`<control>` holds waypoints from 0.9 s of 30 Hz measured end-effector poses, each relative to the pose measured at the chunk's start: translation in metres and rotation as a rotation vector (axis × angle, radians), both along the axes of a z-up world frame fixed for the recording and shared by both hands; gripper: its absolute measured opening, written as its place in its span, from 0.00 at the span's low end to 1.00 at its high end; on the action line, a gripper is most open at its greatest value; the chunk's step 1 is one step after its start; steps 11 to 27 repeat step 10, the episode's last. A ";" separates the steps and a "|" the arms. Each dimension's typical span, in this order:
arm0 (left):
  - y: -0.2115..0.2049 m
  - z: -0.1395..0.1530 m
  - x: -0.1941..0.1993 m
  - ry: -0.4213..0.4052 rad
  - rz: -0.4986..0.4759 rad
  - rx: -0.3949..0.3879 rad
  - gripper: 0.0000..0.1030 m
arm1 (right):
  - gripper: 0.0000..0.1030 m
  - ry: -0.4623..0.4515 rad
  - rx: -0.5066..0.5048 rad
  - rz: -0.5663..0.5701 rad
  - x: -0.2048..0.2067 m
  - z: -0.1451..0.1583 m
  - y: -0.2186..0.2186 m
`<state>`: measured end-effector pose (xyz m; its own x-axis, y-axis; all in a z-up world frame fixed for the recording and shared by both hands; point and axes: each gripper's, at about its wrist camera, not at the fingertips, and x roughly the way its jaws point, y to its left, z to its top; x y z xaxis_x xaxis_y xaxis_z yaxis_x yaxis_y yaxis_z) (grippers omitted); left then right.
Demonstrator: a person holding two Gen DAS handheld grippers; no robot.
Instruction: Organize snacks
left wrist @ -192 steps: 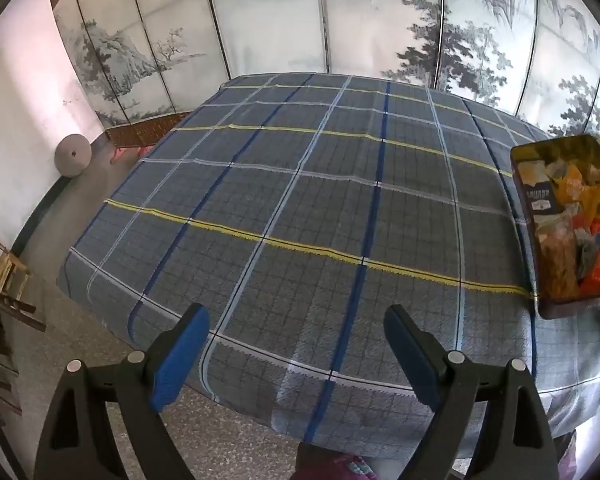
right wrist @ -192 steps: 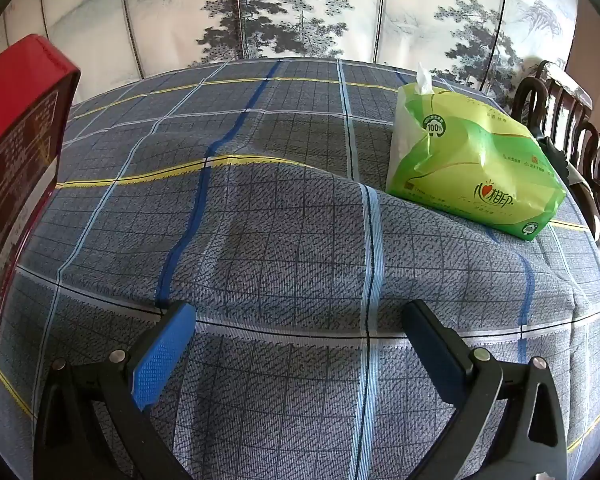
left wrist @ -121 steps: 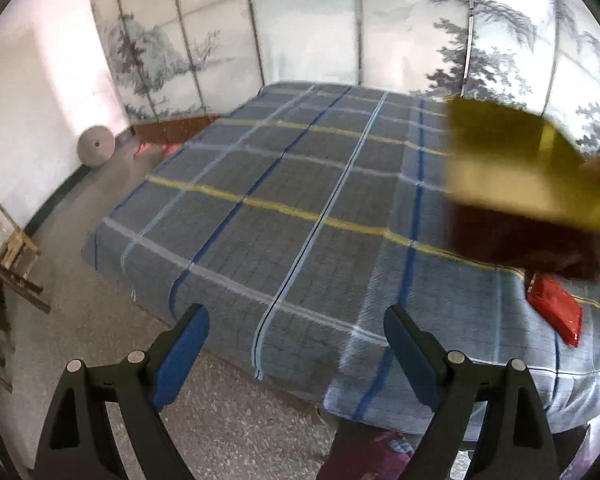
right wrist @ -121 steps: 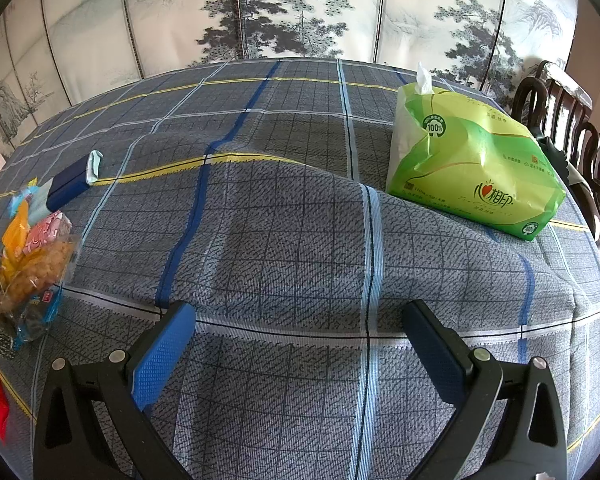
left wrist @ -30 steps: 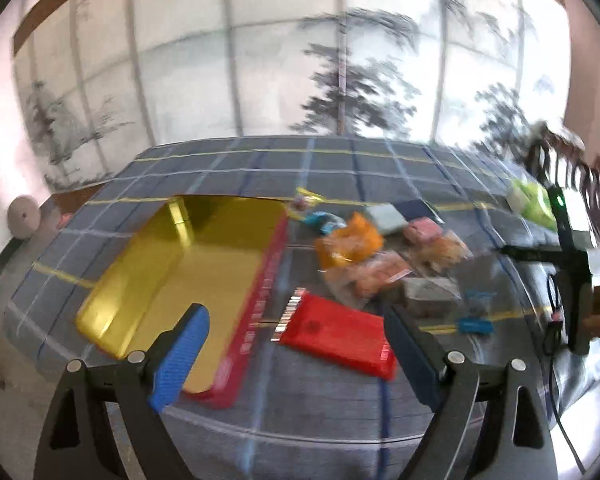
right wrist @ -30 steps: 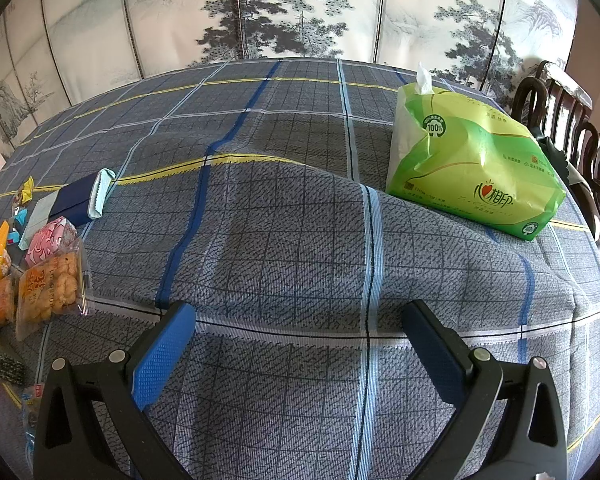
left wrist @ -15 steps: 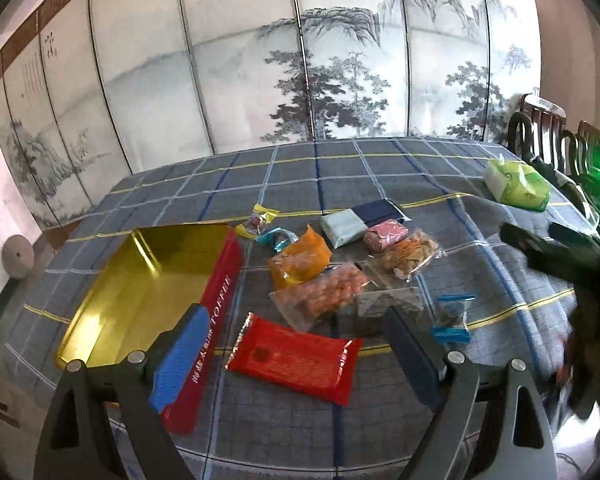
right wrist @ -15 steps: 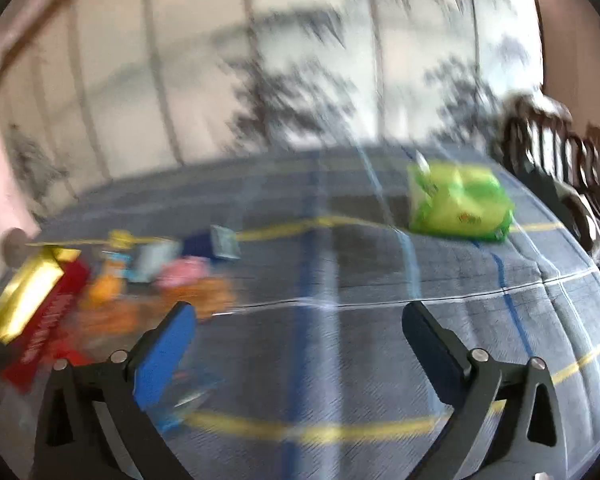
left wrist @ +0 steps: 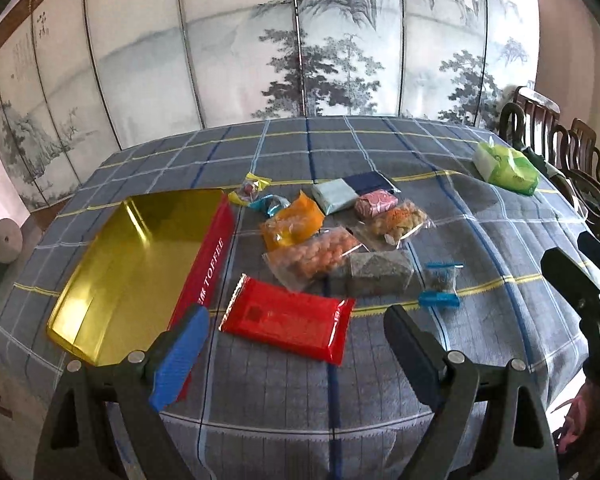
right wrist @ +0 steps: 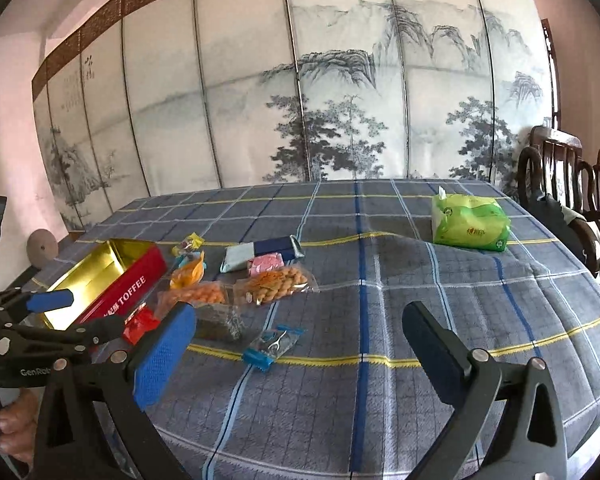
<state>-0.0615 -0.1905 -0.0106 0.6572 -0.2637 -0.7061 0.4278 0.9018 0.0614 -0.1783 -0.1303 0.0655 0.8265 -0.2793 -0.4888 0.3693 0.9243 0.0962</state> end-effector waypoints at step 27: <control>0.024 0.000 -0.009 -0.037 0.061 -0.050 0.88 | 1.00 0.037 -0.004 -0.002 -0.014 -0.013 0.005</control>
